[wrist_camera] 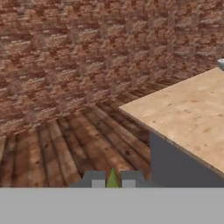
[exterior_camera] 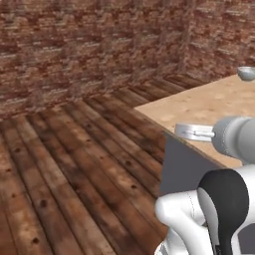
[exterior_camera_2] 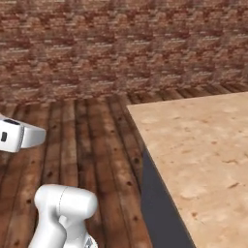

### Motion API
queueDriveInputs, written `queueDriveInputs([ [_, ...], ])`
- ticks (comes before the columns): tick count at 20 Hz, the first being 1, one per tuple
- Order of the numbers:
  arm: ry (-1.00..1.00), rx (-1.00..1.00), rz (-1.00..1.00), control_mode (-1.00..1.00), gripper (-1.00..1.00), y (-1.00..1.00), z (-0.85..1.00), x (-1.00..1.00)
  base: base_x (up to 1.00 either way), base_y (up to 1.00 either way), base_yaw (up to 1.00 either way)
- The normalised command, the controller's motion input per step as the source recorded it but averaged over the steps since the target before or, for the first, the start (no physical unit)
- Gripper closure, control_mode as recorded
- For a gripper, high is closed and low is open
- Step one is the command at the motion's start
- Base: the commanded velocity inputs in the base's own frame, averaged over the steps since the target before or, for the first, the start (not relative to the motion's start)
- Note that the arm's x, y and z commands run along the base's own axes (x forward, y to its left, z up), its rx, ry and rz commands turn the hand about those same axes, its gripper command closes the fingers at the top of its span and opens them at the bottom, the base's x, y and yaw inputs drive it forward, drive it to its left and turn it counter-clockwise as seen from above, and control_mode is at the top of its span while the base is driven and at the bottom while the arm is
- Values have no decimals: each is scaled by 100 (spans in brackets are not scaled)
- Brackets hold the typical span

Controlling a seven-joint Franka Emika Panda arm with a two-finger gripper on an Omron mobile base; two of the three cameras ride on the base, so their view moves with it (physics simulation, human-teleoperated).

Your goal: There is a bowl on the dining counter. Grab a lemon wedge from the fridge and place it in the bowl. Then get the liquor bottle and glass cup from the cabinet and place them next to the bowl.

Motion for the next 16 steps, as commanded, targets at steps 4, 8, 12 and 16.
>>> queueDriveInputs([
  [4,0,0,0,100,100,0,0,0,100,100,-41],
  [8,0,0,0,100,100,0,0,0,100,100,-43],
  [12,0,0,0,100,100,0,0,0,100,100,-42],
  [16,0,0,0,100,100,0,0,0,100,100,-43],
])
